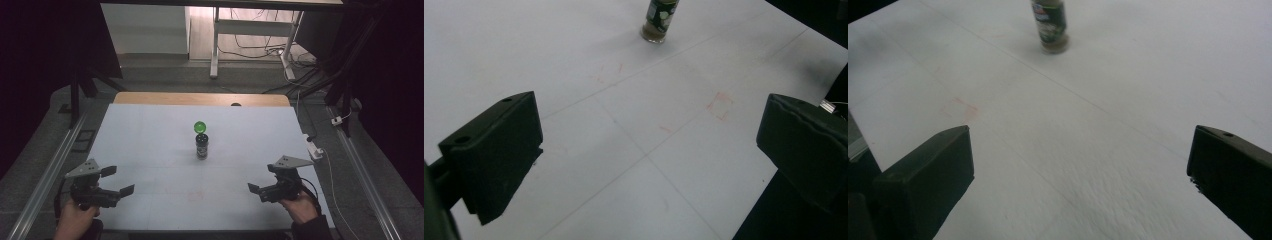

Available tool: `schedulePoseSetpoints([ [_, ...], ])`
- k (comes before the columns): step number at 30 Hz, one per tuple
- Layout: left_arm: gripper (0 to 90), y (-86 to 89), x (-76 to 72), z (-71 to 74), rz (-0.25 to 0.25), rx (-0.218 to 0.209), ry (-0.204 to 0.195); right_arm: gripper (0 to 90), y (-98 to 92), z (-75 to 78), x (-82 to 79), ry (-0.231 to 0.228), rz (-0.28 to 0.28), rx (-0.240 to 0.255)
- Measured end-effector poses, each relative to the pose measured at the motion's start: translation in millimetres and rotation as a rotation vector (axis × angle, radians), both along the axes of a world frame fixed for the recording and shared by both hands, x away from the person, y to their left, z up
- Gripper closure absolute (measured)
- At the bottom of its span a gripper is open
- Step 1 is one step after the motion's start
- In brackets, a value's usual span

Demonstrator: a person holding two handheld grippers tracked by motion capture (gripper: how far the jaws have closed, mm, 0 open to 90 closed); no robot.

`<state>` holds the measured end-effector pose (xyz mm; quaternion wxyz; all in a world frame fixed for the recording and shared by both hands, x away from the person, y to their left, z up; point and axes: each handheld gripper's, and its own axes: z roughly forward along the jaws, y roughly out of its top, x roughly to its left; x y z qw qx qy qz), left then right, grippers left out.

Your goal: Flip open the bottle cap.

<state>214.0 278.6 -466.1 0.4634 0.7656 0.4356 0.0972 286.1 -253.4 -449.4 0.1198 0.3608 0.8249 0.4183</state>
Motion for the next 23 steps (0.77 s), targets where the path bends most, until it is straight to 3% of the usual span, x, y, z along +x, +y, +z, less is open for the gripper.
schedulePoseSetpoints([
  [7, 0.0, 9.8, -12.7, -6.3, 0.041, 0.024, 0.022, 0.0, -27.6, -3.6, -15.3, 0.004, -0.099, -0.025],
  [12, 0.0, 12.9, -19.2, -9.3, 0.066, 0.054, 0.036, 0.0, -41.9, -7.8, -23.2, 0.025, -0.141, -0.038],
  [14, 0.0, 13.9, -21.4, -10.7, 0.077, 0.078, 0.043, 0.0, -46.2, -8.3, -25.8, 0.029, -0.154, -0.033],
  [23, 0.0, 16.1, -22.4, -11.6, 0.096, 0.077, 0.066, 0.0, -52.8, -7.7, -31.0, 0.034, -0.174, -0.033],
])
